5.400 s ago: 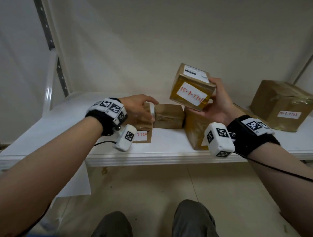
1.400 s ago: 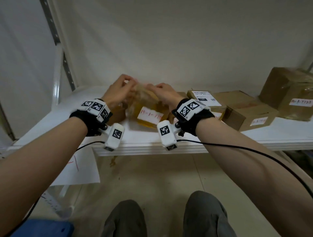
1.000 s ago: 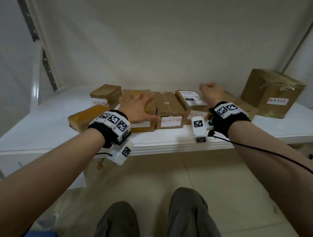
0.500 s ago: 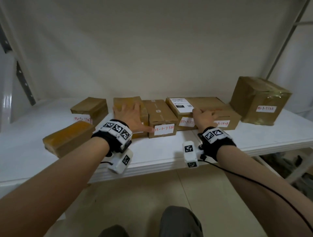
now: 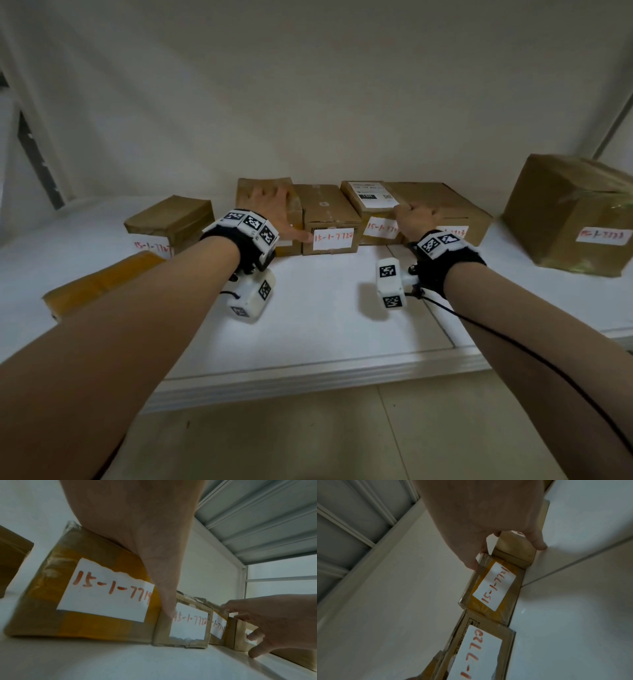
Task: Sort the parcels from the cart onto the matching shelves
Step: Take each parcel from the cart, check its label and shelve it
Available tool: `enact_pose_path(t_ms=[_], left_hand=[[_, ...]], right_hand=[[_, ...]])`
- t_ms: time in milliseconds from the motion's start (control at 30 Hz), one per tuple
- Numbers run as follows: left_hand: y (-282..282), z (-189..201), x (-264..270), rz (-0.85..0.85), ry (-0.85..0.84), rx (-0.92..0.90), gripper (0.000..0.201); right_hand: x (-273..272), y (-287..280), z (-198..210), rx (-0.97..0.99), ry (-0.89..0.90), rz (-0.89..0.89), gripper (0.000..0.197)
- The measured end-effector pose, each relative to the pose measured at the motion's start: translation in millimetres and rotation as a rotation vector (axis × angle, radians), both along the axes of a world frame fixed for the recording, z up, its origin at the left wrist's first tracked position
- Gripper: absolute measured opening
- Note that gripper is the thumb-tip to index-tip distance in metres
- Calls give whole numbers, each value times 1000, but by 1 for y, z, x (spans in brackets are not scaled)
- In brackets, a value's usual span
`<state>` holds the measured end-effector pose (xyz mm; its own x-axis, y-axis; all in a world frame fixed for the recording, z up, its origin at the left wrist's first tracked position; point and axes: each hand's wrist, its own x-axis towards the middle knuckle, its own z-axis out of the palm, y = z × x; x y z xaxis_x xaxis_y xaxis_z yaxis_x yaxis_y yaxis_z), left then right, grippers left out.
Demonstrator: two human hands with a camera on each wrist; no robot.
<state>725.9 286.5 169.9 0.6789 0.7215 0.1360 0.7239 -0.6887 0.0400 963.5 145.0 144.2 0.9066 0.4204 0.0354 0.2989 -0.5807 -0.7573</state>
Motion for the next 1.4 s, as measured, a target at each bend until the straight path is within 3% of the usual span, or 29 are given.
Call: enact_pose_path(t_ms=[233, 367, 467, 567, 700, 800, 900, 967, 1033, 1133, 1267, 1400], left_hand=[[12, 1, 9, 14, -19, -20, 117], [13, 8, -1, 17, -36, -153, 132], [13, 15, -22, -9, -107, -178, 138], [19, 25, -57, 16, -176, -192, 138], [26, 41, -120, 91, -249, -162, 125], [25, 55, -165, 137, -271, -116, 87], [22, 60, -208, 210, 62, -264, 74], [18, 46, -228, 235, 307, -364, 71], [16, 25, -240, 275, 397, -409, 65], [27, 4, -260, 354, 277, -390, 69], [47, -11, -269, 501, 34, -227, 90], [60, -18, -244, 539, -164, -225, 75]], right_hand=[[3, 12, -7, 23, -12, 17, 55], [-3, 2, -8, 75, 5, 16, 62], [-39, 4, 0, 119, -42, -102, 68], [-93, 26, 19, 265, -261, -136, 60], [-176, 69, 49, 572, -397, 42, 39], [-229, 100, 63, 627, -382, 420, 18], [-280, 123, 56, 509, -189, 866, 17], [-303, 136, 41, 349, -167, 1015, 23], [-311, 147, 26, 132, -180, 1098, 35], [-304, 159, 12, -82, -381, 1090, 48], [-280, 155, 10, -54, -479, 965, 51], [-276, 152, 7, -52, -604, 876, 46]])
